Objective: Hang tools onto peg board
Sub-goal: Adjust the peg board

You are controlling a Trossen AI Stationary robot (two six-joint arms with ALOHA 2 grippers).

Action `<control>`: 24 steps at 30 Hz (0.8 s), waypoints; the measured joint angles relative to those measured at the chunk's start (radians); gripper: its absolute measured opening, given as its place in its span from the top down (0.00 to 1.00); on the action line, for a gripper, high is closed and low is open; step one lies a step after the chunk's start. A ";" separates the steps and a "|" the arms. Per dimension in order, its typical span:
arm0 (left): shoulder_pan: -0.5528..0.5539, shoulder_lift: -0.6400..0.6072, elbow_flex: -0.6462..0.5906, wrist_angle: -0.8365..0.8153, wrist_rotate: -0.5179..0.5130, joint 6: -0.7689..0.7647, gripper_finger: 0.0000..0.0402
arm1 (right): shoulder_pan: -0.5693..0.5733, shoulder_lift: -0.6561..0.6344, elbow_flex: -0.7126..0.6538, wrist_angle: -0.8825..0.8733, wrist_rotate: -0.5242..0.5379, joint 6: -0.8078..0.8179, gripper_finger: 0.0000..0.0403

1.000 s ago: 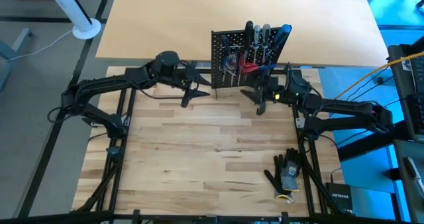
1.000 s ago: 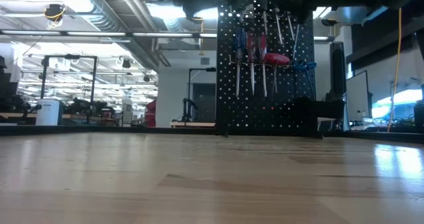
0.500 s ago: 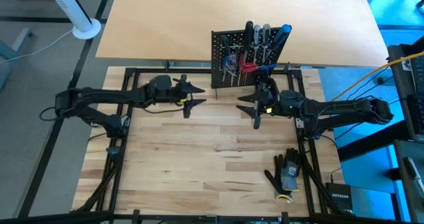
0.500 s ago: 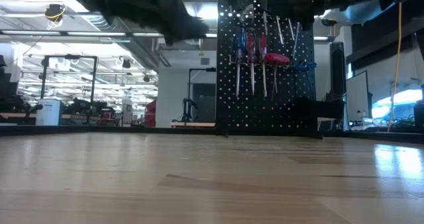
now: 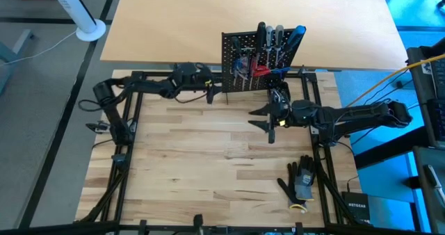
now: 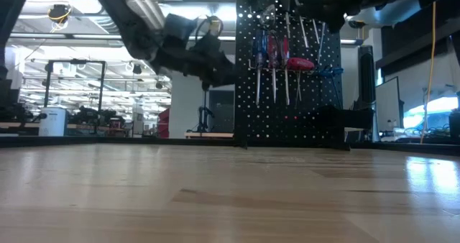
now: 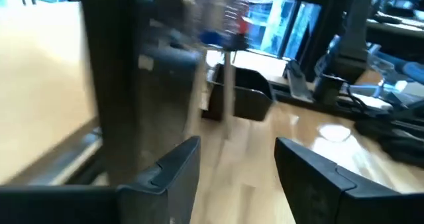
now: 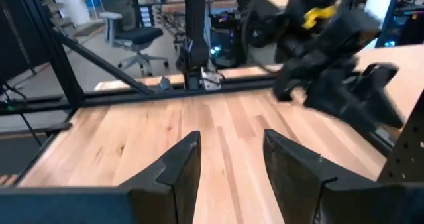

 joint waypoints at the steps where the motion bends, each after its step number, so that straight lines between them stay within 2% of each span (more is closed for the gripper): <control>1: 0.012 0.015 0.013 0.005 0.008 0.000 0.54 | 0.009 0.000 0.000 -0.011 0.012 -0.001 0.59; 7: 0.040 0.069 0.054 0.005 0.014 0.021 0.54 | 0.056 0.000 0.000 -0.031 0.077 -0.004 0.59; 10: 0.042 0.072 0.056 0.005 -0.030 0.057 0.54 | 0.071 0.000 0.000 -0.030 0.097 -0.008 0.59; 19: 0.062 0.073 0.056 0.008 -0.129 0.088 0.54 | 0.075 0.000 0.000 -0.029 0.107 -0.026 0.59; 24: 0.065 0.073 0.056 0.008 -0.132 0.086 0.54 | 0.075 0.000 0.000 -0.029 0.116 -0.026 0.59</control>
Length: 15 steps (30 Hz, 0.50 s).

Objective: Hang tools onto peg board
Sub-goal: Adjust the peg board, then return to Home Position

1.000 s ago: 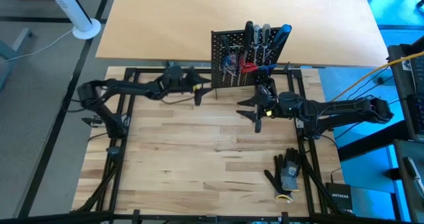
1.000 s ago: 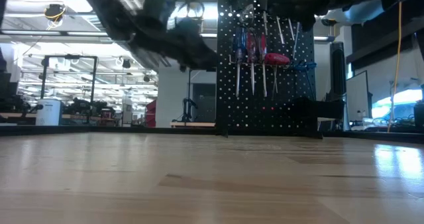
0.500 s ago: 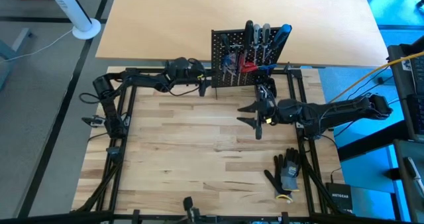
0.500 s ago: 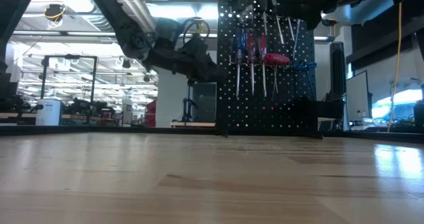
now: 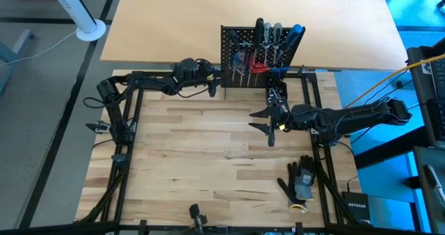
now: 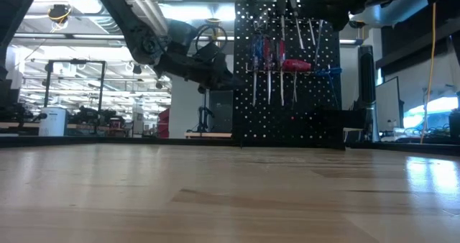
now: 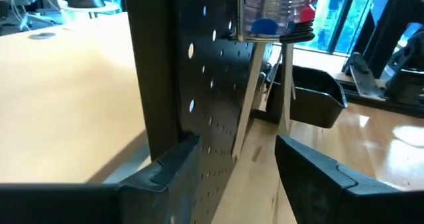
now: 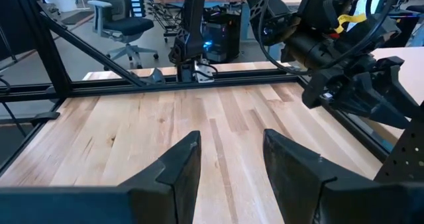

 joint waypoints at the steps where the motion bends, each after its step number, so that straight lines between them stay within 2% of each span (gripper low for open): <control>1: -0.001 -0.002 0.000 -0.002 0.010 -0.005 0.54 | 0.000 0.000 0.000 0.000 0.000 0.000 0.59; 4: -0.024 -0.043 0.000 -0.066 0.042 -0.009 0.54 | 0.000 0.000 0.000 0.001 0.000 0.003 0.59; 9: -0.105 -0.211 0.001 -0.273 0.051 0.023 0.54 | 0.000 0.000 0.000 0.003 0.001 0.023 0.59; 13: -0.198 -0.360 0.001 -0.414 -0.015 0.104 0.56 | 0.000 0.000 0.000 0.054 0.030 -0.006 0.59; 15: -0.233 -0.428 -0.029 -0.422 -0.042 0.135 0.60 | 0.000 0.000 0.000 0.103 0.043 -0.034 0.60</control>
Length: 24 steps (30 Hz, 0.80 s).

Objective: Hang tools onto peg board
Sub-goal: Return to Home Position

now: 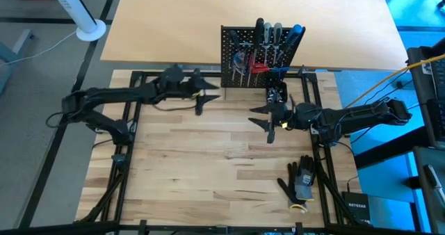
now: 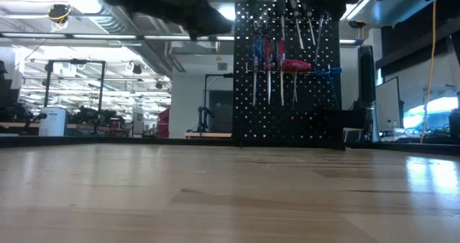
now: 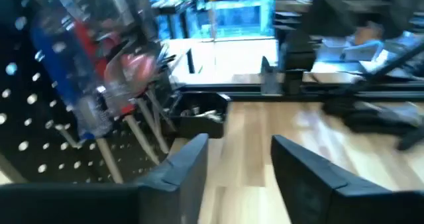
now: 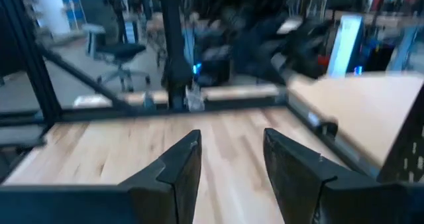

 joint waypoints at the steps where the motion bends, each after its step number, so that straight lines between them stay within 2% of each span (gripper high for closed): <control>1: -0.011 -0.032 -0.025 0.003 0.001 0.013 0.63 | -0.001 0.000 0.000 0.032 0.000 -0.018 0.60; 5: -0.033 -0.164 -0.151 0.050 -0.002 -0.009 0.77 | -0.002 -0.023 0.001 0.098 -0.012 -0.066 0.68; 9: -0.059 -0.317 -0.291 0.061 -0.003 -0.046 0.90 | -0.002 -0.059 0.001 0.010 -0.010 -0.066 0.84; 13: -0.091 -0.490 -0.420 0.080 -0.018 -0.090 0.98 | 0.000 -0.110 -0.025 -0.059 -0.009 -0.023 0.98; 19: -0.131 -0.700 -0.579 0.089 -0.148 -0.158 0.98 | 0.000 -0.165 -0.181 0.041 -0.012 0.032 0.94; 24: -0.141 -0.810 -0.680 0.103 -0.161 -0.170 0.99 | 0.000 -0.201 -0.283 0.121 -0.029 0.042 0.97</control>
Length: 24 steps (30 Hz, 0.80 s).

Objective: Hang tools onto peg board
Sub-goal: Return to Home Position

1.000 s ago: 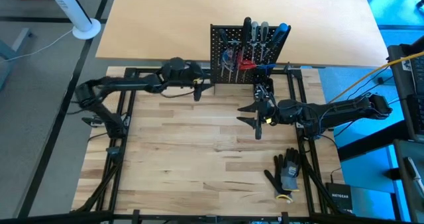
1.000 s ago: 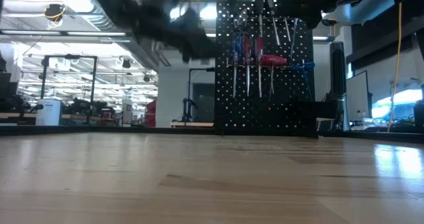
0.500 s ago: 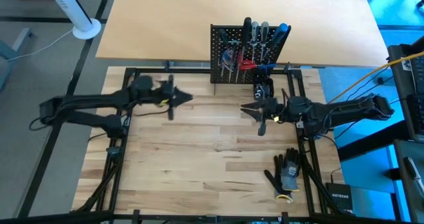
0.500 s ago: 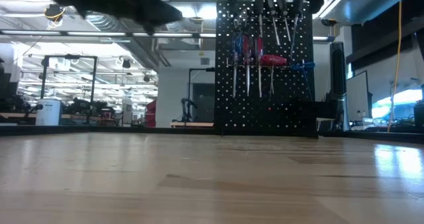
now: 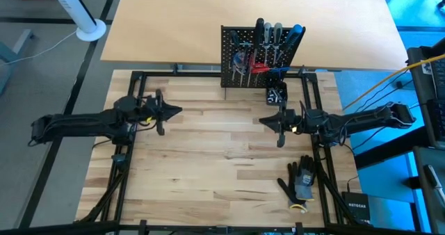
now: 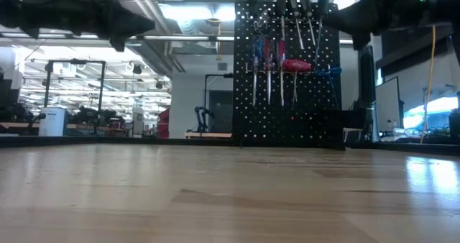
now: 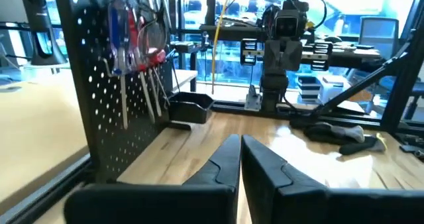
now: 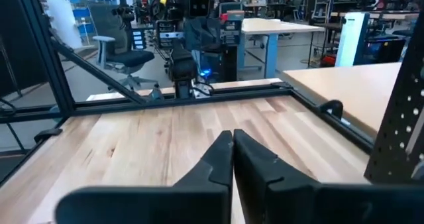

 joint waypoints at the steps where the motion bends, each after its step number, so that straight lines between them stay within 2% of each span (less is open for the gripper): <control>1: 0.000 -0.014 -0.015 0.000 0.000 -0.003 0.99 | 0.000 -0.010 -0.012 0.004 -0.003 0.010 0.98; 5: 0.000 -0.057 -0.081 0.000 0.000 -0.034 0.99 | 0.000 -0.045 -0.070 0.002 -0.090 0.045 0.99; 8: 0.000 -0.085 -0.126 0.004 0.000 -0.058 0.99 | 0.000 -0.075 -0.117 0.004 -0.104 0.074 0.98; 16: 0.000 -0.171 -0.221 0.020 -0.018 -0.131 0.99 | 0.000 -0.195 -0.288 0.129 -0.024 0.130 0.98; 19: 0.000 -0.213 -0.248 0.029 -0.042 -0.134 0.99 | 0.000 -0.247 -0.293 0.060 0.038 0.149 0.98; 24: -0.005 -0.282 -0.252 -0.063 -0.110 -0.143 0.99 | 0.000 -0.304 -0.293 -0.043 0.121 0.175 0.98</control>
